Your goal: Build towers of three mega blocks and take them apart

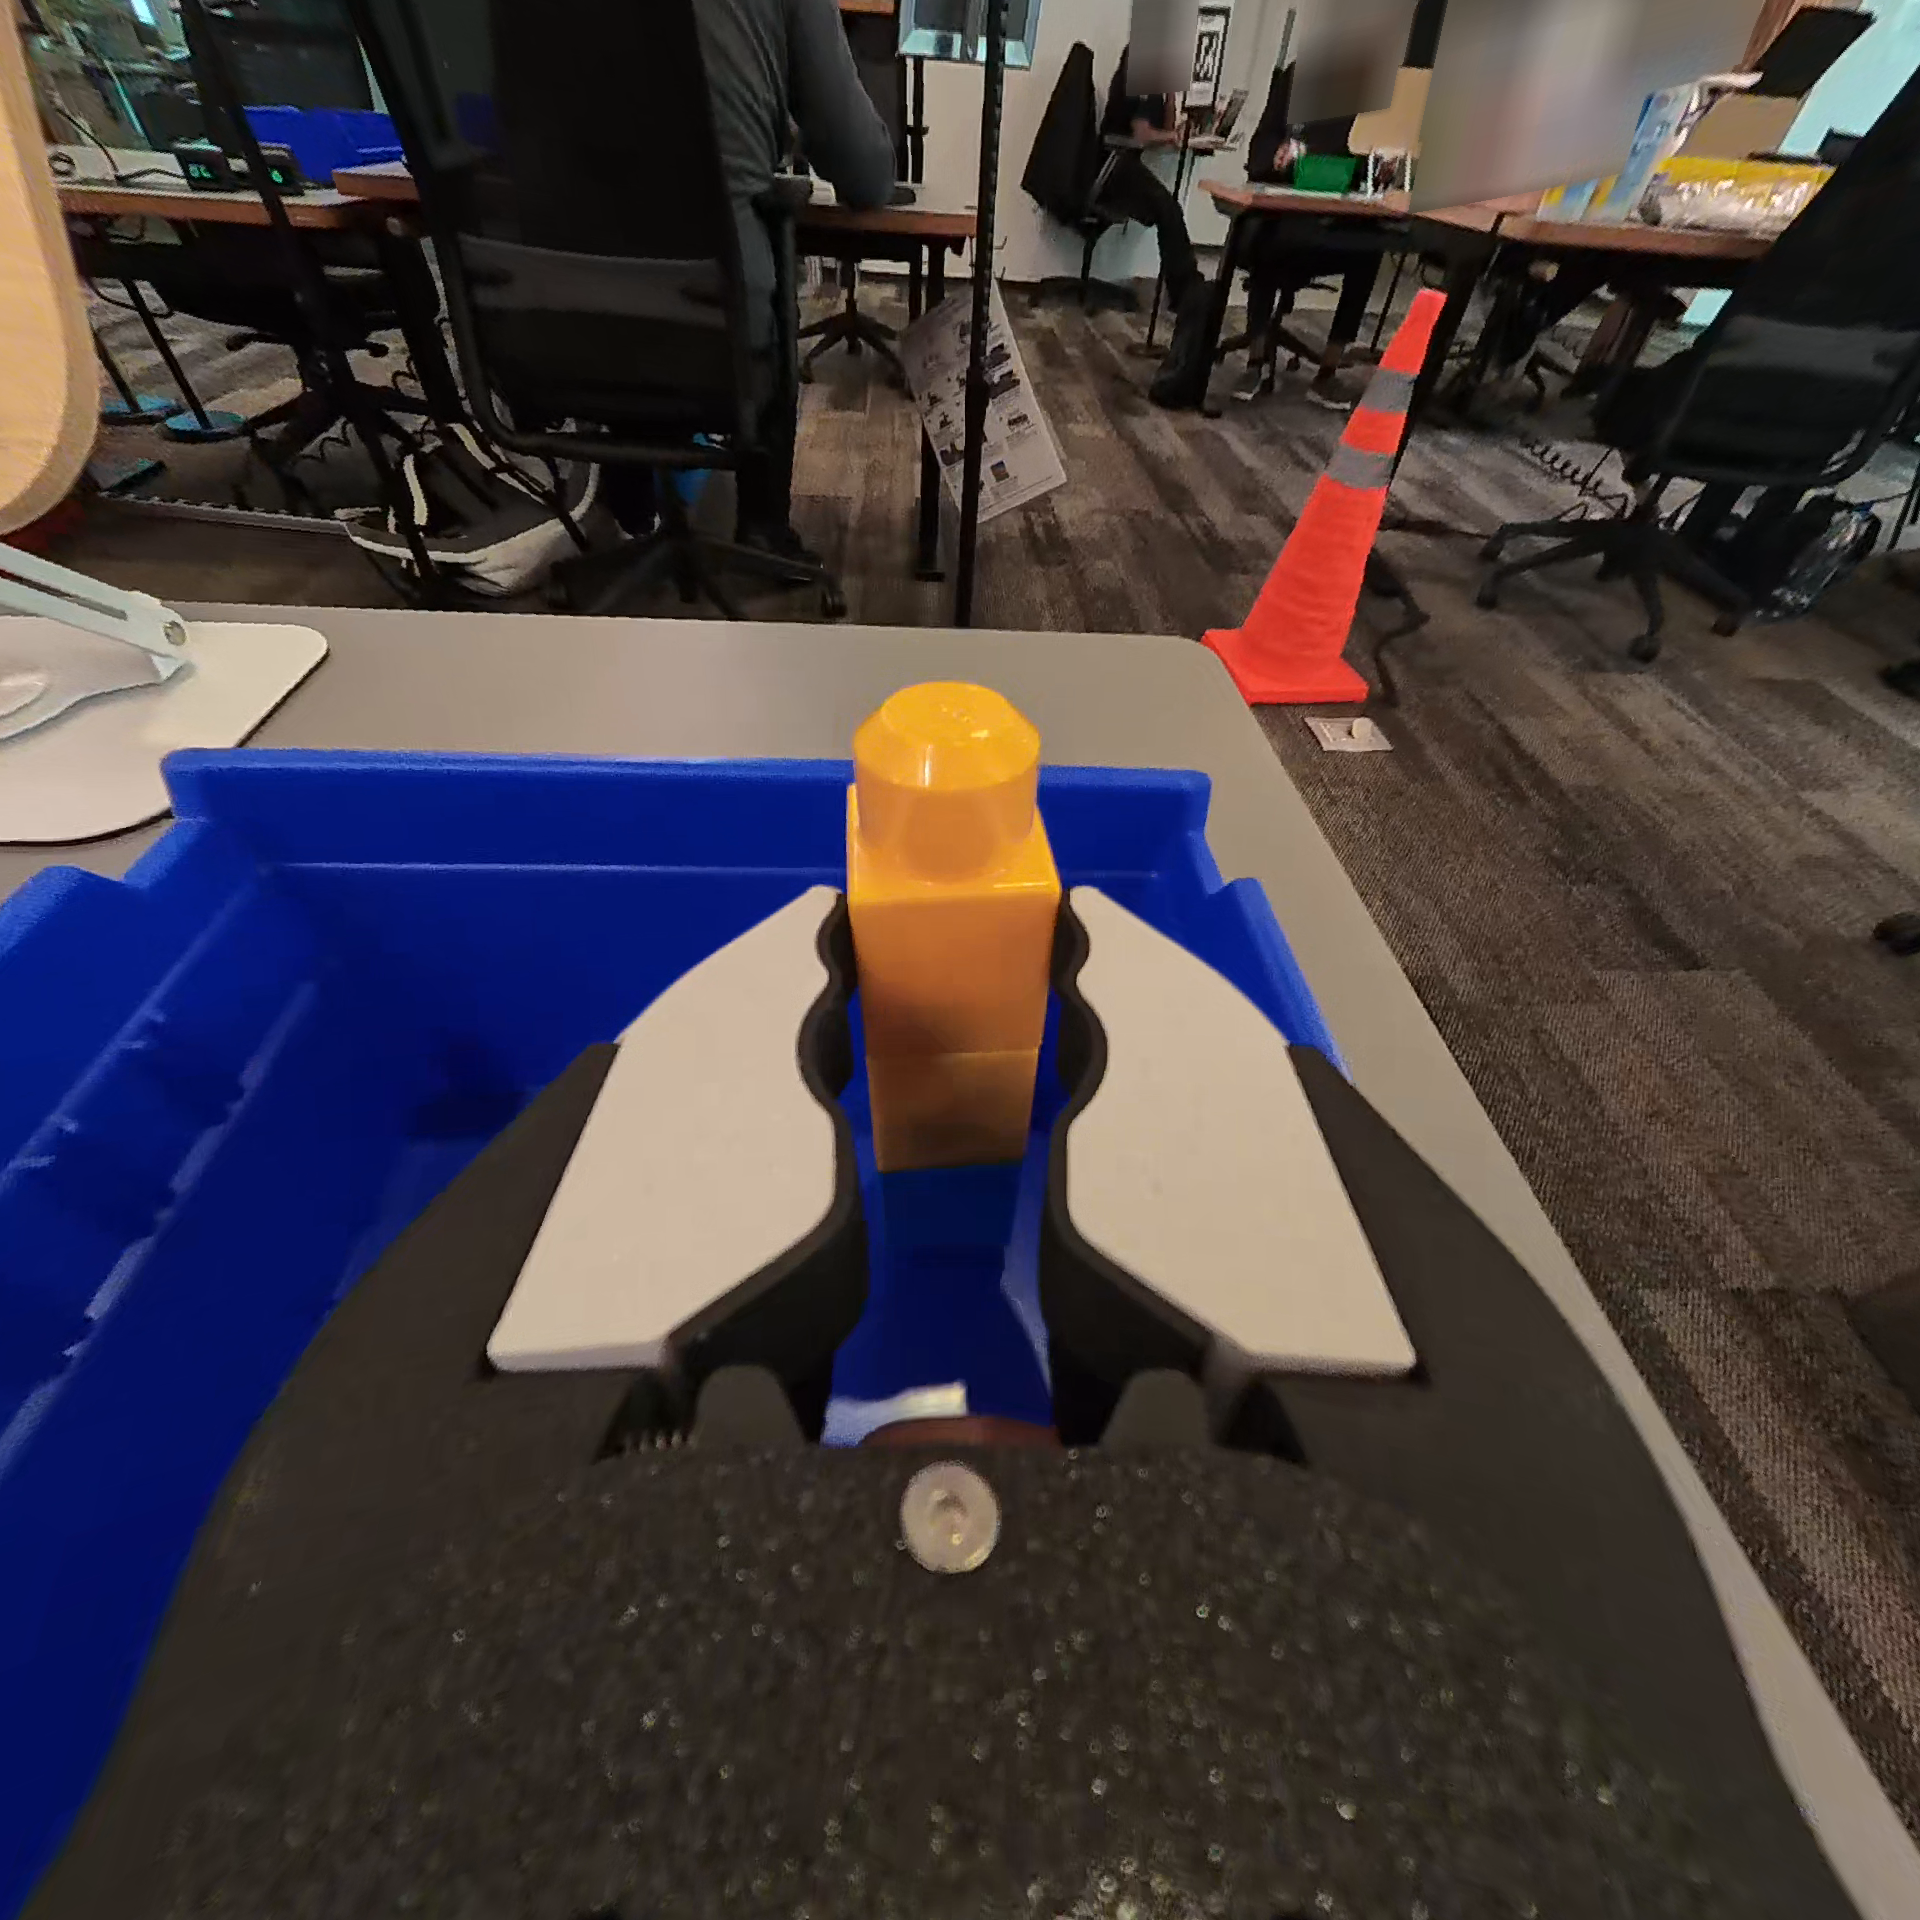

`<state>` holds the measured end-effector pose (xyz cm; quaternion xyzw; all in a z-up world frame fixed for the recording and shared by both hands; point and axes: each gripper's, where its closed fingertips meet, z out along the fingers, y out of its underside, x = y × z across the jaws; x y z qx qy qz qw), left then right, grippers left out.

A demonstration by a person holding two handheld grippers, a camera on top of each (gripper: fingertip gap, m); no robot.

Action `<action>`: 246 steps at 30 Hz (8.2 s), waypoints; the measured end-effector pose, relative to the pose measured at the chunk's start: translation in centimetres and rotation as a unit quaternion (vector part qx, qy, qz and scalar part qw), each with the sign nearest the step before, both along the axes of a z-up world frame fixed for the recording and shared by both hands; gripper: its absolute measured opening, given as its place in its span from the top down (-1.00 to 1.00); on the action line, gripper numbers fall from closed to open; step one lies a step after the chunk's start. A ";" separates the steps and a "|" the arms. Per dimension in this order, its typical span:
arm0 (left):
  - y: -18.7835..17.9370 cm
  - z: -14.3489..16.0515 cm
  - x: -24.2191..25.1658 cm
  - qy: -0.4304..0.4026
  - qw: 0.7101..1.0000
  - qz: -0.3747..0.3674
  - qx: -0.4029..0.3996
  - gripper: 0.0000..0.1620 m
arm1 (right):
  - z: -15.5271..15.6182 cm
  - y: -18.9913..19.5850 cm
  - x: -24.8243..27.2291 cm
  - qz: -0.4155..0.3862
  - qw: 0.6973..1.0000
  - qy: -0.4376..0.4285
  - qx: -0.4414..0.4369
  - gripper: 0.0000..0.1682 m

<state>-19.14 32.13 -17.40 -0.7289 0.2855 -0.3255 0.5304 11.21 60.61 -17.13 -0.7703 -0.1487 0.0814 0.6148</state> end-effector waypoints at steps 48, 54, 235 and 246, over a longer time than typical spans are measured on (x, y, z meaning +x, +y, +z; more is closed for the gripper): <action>-16.5 1.7 -9.2 -0.013 0.944 0.327 -0.044 0.30 | -3.9 -34.6 -21.9 0.528 0.818 0.075 -0.214 0.30; -16.5 4.2 -17.8 0.054 0.923 0.365 -0.113 0.37 | -4.0 -34.9 -22.1 0.533 0.813 0.076 -0.221 0.30; -0.3 2.3 -1.5 0.130 0.987 -0.075 -0.063 0.53 | -0.2 -33.4 -28.3 0.676 0.728 0.097 -0.061 0.54; -3.5 8.0 -1.0 0.149 0.976 -0.124 -0.096 0.53 | 3.4 -33.2 -32.9 0.702 0.703 0.115 0.022 0.55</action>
